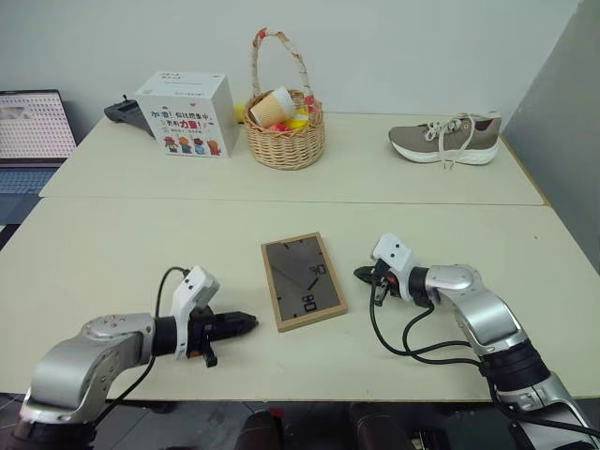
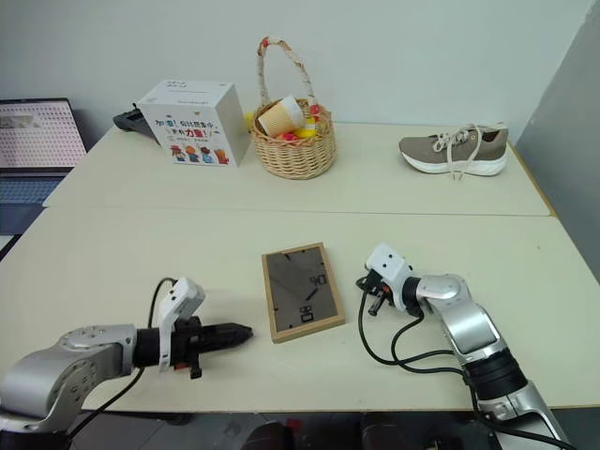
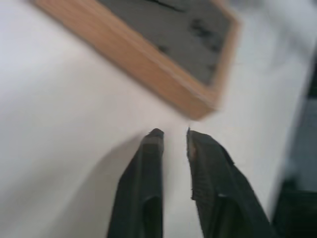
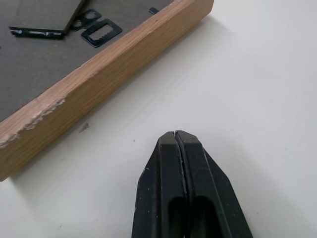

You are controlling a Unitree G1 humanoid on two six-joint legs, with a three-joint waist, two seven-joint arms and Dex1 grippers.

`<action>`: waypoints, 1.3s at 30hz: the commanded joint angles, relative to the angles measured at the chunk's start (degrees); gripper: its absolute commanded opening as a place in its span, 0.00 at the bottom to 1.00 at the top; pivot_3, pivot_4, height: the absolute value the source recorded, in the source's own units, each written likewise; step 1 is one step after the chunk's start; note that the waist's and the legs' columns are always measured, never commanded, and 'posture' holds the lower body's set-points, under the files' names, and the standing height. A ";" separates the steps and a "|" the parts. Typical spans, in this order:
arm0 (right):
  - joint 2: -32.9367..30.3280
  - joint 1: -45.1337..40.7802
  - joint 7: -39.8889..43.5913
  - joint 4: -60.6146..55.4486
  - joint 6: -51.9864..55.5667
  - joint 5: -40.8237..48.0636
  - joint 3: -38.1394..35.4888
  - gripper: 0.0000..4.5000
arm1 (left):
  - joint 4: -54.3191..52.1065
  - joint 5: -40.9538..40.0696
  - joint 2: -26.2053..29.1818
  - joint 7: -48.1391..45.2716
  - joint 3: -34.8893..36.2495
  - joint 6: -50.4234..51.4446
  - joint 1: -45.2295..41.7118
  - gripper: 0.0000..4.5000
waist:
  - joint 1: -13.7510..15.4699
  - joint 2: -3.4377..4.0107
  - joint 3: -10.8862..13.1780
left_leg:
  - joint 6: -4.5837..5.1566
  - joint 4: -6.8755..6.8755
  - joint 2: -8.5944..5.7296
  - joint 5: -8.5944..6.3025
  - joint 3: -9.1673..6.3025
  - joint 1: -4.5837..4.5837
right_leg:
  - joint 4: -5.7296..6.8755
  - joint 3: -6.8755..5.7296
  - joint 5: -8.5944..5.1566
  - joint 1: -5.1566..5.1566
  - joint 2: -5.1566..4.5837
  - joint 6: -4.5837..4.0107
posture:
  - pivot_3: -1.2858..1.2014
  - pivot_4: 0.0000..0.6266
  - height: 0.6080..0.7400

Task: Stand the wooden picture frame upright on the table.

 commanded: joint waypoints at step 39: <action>11.49 0.37 -8.50 -0.07 -0.62 -1.34 4.14 0.00 | 13.81 -19.34 -26.46 28.61 12.53 24.50 -10.26 0.60 | 0.86 0.01 -0.35 | -0.05 -0.07 -0.12 -0.02 -0.10 0.61 | -0.37 -0.09 -0.01 0.88 -0.11 0.02 | 0.52 0.24 1.00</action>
